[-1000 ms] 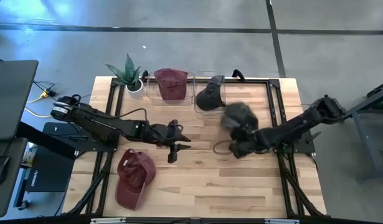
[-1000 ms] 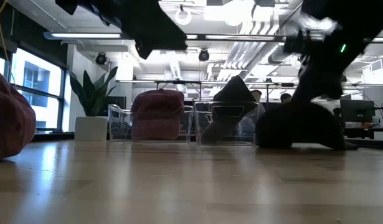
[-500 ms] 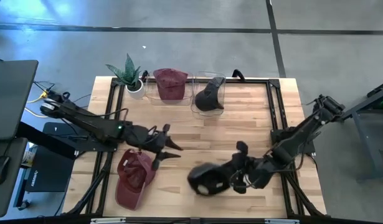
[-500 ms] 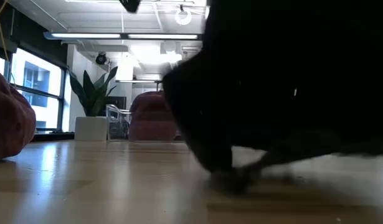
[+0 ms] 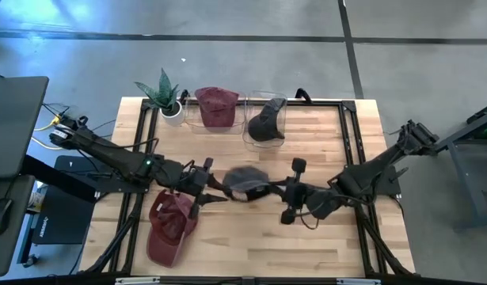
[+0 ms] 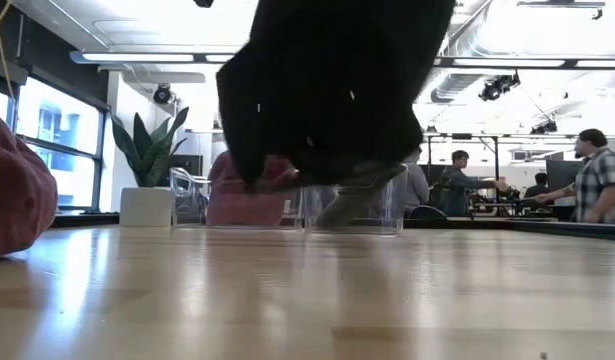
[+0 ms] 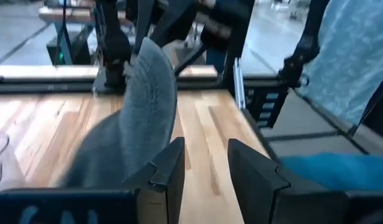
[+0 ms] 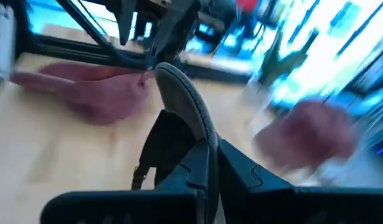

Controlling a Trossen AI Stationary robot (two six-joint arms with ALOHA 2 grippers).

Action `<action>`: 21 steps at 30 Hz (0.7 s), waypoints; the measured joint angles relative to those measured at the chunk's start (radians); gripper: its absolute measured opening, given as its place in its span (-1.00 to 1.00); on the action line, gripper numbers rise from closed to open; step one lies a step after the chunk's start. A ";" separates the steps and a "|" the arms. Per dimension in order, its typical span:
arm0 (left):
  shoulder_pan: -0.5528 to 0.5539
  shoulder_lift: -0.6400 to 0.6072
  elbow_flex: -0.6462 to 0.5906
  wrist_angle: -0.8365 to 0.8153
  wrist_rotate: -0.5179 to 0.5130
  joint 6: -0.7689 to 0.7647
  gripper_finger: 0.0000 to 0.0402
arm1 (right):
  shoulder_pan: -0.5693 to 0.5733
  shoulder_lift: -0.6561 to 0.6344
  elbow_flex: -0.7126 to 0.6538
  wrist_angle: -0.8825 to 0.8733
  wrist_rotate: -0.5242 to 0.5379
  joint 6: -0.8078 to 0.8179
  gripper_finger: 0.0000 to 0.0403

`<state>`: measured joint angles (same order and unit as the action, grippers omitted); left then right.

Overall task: Pick & Place hat
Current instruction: Put the black cap into the right transparent bin

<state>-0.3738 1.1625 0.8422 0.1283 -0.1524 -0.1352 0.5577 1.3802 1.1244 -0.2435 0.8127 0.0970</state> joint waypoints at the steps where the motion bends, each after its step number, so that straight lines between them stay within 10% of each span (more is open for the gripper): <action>1: -0.004 -0.009 0.001 0.009 0.000 0.000 -0.43 | 0.007 0.003 0.000 0.031 0.029 -0.087 -0.96; 13: 0.014 -0.087 0.004 0.055 0.033 -0.325 -0.43 | 0.022 0.228 0.000 0.511 0.446 -1.106 -0.96; 21: 0.081 -0.034 -0.052 -0.007 0.069 -0.496 -0.31 | 0.008 0.338 0.000 0.555 0.511 -1.206 -0.96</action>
<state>-0.2926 1.1287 0.7902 0.1213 -0.0836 -0.6310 0.5659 1.7177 1.1248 0.3114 1.3235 -1.1088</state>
